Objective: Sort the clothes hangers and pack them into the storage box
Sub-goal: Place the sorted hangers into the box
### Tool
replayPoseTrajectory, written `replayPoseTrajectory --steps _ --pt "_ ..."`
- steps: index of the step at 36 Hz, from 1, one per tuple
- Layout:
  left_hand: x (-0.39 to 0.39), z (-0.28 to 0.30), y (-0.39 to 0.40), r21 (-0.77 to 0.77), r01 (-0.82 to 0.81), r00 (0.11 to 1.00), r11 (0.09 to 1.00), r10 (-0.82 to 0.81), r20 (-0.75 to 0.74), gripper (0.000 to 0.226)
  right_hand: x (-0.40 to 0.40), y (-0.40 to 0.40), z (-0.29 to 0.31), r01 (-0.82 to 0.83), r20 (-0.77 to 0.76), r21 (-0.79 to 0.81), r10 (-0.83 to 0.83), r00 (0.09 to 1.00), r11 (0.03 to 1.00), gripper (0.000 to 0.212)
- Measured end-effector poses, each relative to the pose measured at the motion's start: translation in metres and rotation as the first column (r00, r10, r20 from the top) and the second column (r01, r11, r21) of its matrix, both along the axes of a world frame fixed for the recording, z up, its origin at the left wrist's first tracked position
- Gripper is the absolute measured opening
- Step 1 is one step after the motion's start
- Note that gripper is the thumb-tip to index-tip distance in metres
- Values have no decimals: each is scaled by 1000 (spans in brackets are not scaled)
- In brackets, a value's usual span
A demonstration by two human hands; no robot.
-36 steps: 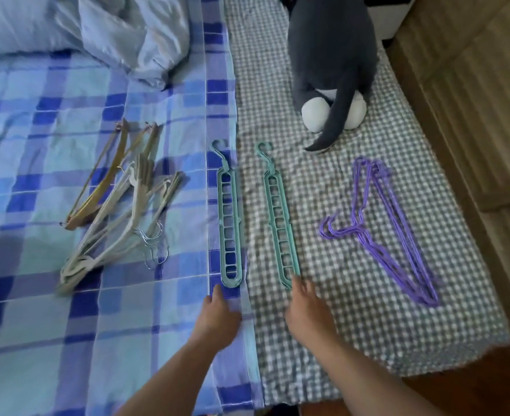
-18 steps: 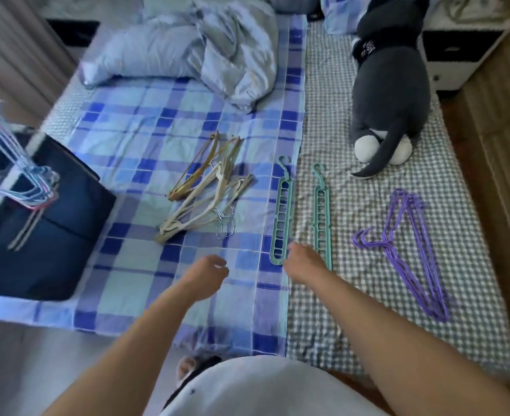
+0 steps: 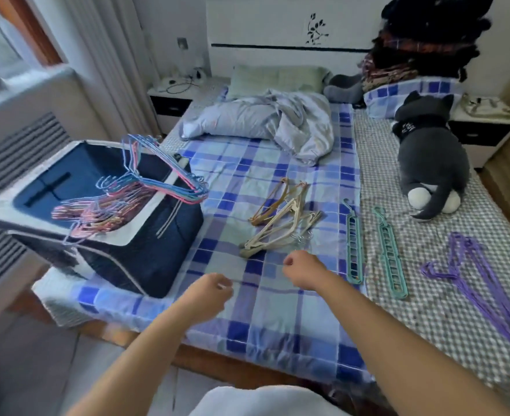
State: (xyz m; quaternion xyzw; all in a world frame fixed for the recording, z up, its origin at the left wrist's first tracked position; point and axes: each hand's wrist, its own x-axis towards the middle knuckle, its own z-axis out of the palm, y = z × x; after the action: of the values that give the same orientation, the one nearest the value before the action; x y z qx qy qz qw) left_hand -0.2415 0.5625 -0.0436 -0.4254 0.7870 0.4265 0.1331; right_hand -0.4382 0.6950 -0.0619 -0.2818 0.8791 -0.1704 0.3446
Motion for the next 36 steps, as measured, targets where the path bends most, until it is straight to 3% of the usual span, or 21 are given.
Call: replayPoseTrajectory --steps 9,12,18,24,32,36 --pt "136 69 -75 -38 -190 975 981 185 -123 18 113 -90 55 -101 -104 -92 91 990 991 12" --pt "159 82 -89 -34 -226 960 973 217 -179 15 136 -117 70 -178 -143 -88 165 976 980 26" --pt "199 81 -108 21 -307 933 952 305 -193 21 171 -166 84 -246 -123 -125 232 965 961 24" --pt "226 68 -139 72 -421 864 904 424 -272 12 180 -206 77 -253 -93 -157 241 966 955 27" --pt "212 66 -220 131 -589 678 797 576 -457 18 150 -300 67 -245 -145 -192 219 965 950 29" --pt "198 68 -267 53 -568 729 821 532 -431 20 119 -370 71 -235 -299 -211 166 940 949 31"
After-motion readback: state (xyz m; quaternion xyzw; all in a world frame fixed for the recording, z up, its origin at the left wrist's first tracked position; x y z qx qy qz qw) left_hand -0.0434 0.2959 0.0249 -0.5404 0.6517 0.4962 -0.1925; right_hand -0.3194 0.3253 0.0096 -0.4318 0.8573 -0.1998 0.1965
